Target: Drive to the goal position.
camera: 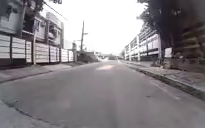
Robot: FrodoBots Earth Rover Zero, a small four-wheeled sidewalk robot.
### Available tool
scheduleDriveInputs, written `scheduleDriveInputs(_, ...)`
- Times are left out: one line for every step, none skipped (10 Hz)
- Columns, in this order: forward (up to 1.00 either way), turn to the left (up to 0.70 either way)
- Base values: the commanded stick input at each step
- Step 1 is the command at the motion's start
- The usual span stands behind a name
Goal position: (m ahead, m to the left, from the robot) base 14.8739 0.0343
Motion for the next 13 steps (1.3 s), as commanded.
scheduleDriveInputs(0.97, -0.01)
scheduleDriveInputs(0.98, -0.01)
scheduleDriveInputs(0.99, -0.01)
scheduleDriveInputs(0.99, -0.01)
scheduleDriveInputs(1.0, -0.01)
scheduleDriveInputs(1.0, -0.01)
scheduleDriveInputs(1.0, -0.01)
scheduleDriveInputs(1.0, -0.01)
scheduleDriveInputs(1.0, -0.01)
scheduleDriveInputs(1.0, -0.41)
scheduleDriveInputs(1.0, -0.41)
scheduleDriveInputs(1.0, -0.41)
scheduleDriveInputs(1.0, -0.12)
